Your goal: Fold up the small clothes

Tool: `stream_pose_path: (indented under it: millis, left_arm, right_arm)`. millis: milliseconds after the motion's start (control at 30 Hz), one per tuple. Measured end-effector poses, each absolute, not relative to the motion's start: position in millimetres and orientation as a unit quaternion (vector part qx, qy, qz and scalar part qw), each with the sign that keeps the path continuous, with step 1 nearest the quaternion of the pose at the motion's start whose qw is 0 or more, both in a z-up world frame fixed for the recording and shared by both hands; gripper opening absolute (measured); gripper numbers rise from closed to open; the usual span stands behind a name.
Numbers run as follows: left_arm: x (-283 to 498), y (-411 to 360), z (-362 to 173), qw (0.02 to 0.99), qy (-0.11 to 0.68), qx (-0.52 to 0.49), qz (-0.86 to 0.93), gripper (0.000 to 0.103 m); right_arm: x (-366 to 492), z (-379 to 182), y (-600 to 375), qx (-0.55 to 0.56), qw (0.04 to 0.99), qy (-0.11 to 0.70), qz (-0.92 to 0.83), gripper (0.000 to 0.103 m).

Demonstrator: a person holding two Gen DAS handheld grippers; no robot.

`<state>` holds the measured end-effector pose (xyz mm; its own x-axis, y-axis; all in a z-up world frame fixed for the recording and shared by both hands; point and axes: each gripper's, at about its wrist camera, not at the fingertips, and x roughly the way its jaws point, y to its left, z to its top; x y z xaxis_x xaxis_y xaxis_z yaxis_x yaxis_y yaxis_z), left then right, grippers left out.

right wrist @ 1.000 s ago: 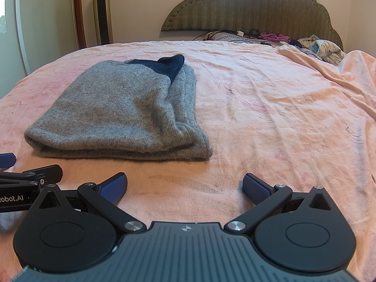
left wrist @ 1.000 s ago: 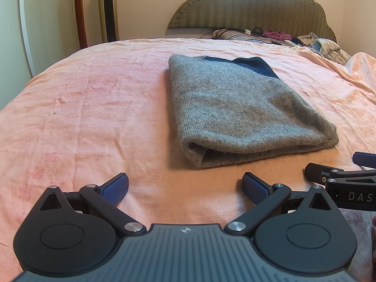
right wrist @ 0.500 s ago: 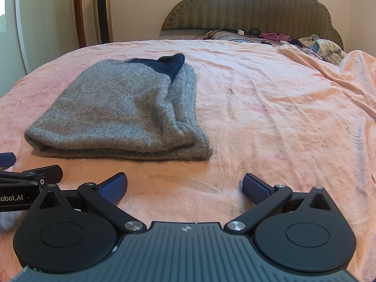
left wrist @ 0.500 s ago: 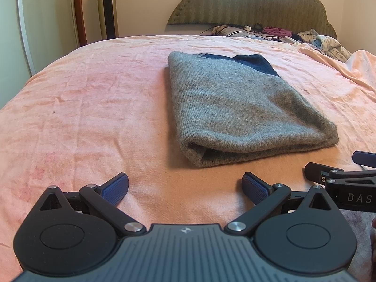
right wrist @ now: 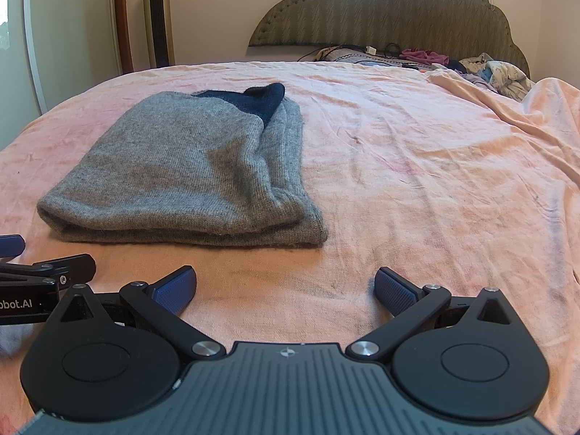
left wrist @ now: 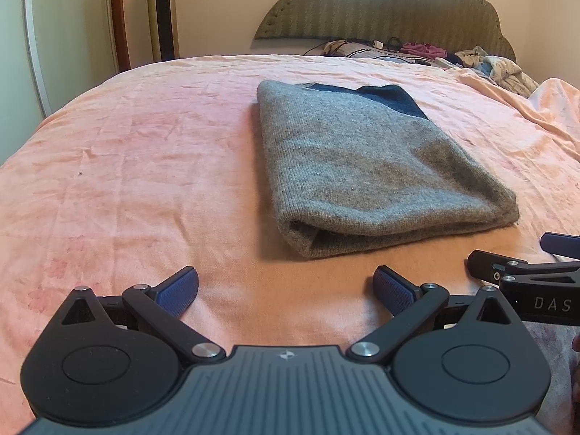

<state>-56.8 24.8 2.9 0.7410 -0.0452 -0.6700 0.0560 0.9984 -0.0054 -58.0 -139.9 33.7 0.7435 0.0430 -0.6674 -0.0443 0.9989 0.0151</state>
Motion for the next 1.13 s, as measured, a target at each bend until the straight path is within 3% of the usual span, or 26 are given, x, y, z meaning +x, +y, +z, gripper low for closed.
stream_pose_path:
  millis: [933,1133]
  left_arm:
    - [-58.5,27.5,3.7,0.935,0.355,0.005,-0.018,0.103]
    - [-64.8,55.4,22.2,0.944,0.329,0.020,0.011,0.103]
  right_arm:
    - [-57.5,33.8,-140.3,0.000,0.934,0.357,0.025,0.103]
    - [-53.7,59.4,-187.2,0.059,0.939,0.329,0.082,0.103]
